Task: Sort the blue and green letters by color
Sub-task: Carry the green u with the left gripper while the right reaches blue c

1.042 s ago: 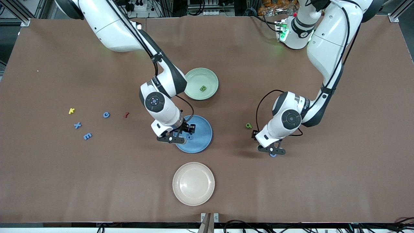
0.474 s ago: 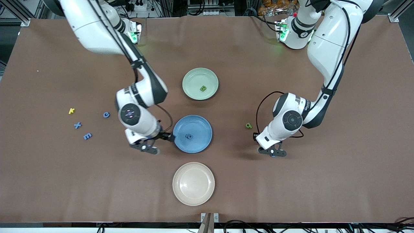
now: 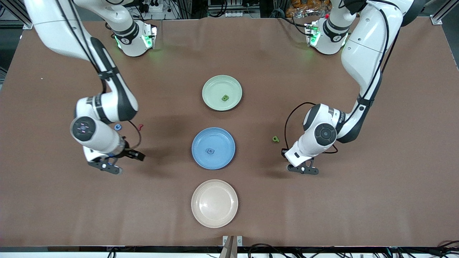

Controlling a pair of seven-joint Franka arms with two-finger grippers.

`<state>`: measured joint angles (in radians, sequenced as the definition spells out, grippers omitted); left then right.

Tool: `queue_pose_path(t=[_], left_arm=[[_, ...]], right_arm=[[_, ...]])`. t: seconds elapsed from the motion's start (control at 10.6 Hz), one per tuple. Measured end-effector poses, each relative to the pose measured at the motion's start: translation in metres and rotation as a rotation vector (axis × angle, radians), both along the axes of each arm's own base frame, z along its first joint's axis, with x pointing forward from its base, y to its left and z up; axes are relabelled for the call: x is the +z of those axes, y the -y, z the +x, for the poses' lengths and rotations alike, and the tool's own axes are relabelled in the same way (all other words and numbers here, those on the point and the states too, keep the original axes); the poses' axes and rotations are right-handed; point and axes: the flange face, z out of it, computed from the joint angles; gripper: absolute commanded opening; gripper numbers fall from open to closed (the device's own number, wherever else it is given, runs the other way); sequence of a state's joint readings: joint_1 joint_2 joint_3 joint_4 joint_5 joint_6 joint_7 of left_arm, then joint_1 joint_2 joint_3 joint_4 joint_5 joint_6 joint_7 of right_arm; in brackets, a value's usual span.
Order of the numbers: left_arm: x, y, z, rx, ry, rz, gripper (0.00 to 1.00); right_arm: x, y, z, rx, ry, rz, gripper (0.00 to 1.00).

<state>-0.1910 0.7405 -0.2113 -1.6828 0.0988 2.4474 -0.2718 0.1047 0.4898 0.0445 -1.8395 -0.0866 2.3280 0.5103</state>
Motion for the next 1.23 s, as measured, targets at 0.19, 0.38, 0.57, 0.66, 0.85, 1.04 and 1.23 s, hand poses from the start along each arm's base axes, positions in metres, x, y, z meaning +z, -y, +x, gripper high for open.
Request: queue_pose_path(t=[0.19, 0.38, 0.57, 0.66, 0.85, 1.04, 1.23], left_arm=[[0.0, 0.0, 0.001, 0.0, 0.002, 0.0, 0.0], [0.006, 0.002, 0.002, -0.003, -0.002, 0.002, 0.0], [0.024, 0.025, -0.007, 0.012, -0.039, 0.021, 0.0], [0.035, 0.05, -0.019, 0.039, -0.053, 0.031, 0.0], [0.055, 0.108, -0.052, 0.09, -0.063, 0.044, 0.0], [0.065, 0.164, -0.091, 0.149, -0.072, 0.053, 0.0], [0.068, 0.226, -0.145, 0.195, -0.078, 0.058, 0.0]], right_arm=[[-0.008, 0.057, -0.033, 0.059, 0.003, 0.002, 1.0], [-0.013, 0.091, -0.069, 0.057, -0.01, 0.001, 1.0], [-0.015, 0.117, -0.103, 0.019, 0.002, 0.002, 1.0], [-0.022, 0.131, -0.12, -0.001, 0.015, 0.002, 1.0], [-0.04, 0.152, -0.147, -0.009, 0.021, -0.012, 1.0], [-0.052, 0.153, -0.156, -0.005, 0.01, -0.01, 1.0], [-0.059, 0.143, -0.155, 0.013, 0.017, -0.003, 1.0]])
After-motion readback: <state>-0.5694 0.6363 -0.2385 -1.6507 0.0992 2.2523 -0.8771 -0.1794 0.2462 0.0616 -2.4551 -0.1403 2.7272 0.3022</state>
